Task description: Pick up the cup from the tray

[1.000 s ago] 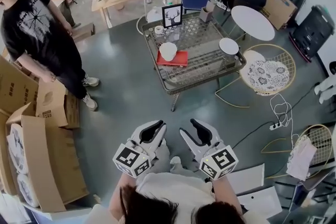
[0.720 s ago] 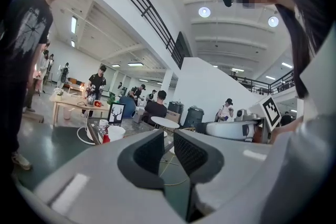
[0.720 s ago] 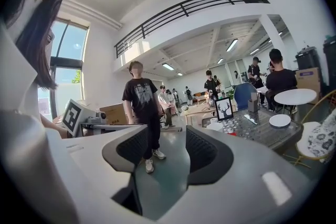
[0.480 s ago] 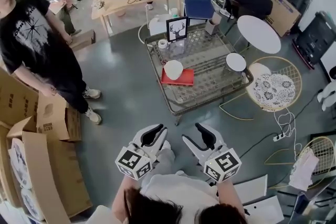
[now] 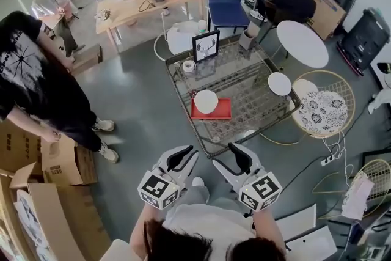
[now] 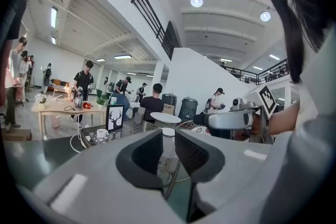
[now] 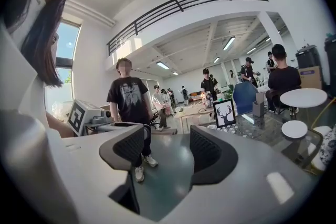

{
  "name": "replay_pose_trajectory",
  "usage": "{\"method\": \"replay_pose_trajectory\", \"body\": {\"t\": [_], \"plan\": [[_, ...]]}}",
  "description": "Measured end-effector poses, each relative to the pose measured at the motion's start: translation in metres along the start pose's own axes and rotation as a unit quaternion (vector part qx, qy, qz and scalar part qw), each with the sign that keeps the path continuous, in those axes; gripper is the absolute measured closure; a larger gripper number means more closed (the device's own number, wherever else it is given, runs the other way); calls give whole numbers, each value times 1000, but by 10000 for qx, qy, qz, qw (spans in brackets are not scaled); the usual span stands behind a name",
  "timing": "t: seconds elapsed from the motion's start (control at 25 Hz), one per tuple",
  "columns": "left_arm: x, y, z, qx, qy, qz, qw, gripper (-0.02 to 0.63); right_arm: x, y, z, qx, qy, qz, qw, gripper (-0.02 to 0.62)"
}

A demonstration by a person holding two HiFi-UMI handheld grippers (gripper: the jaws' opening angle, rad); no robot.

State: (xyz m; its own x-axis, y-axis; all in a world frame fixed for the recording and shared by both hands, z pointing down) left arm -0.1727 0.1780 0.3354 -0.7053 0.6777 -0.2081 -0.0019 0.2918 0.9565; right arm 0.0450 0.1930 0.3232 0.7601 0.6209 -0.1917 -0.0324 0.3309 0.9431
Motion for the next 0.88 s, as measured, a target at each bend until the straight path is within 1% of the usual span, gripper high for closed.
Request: {"method": "replay_pose_trajectory", "body": {"t": [0.08,0.16,0.28,0.52,0.76,0.88], "plan": [[-8,-4,-14,-81,-18,-31,10000,551,-9,-6,6,23,67,43,10000,313],[-15,-7,-29,-153,-136,-76,9998,551,-18,-9,11,56,78,19,10000,302],[-21,-10,-48,-58,-201,-74,9998,545,-29,-11,17,126,17,-81,9999,274],[-35,-8,-59,55,-186,-178,9997,545,-39,-13,41,137,70,24,9999,228],[-56,-1,-73,207,-280,-360,9987,532,-57,-13,71,245,98,-186,9995,173],[-73,4,-82,202,-361,-485,9980,532,-69,-7,90,242,-8,-293,9993,156]]}}
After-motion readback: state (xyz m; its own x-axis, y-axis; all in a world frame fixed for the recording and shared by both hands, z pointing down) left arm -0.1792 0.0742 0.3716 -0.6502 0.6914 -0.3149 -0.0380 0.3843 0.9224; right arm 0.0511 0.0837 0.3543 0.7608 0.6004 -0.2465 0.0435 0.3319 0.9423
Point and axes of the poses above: the fingertips, and each gripper's own axes: x backward along the fingers, z to its right, y out of its underside, the point moved 10 cm from there along x, backward along the fingers, and after that the axes turned 4 degrees about -y, right-handed, at the moved point
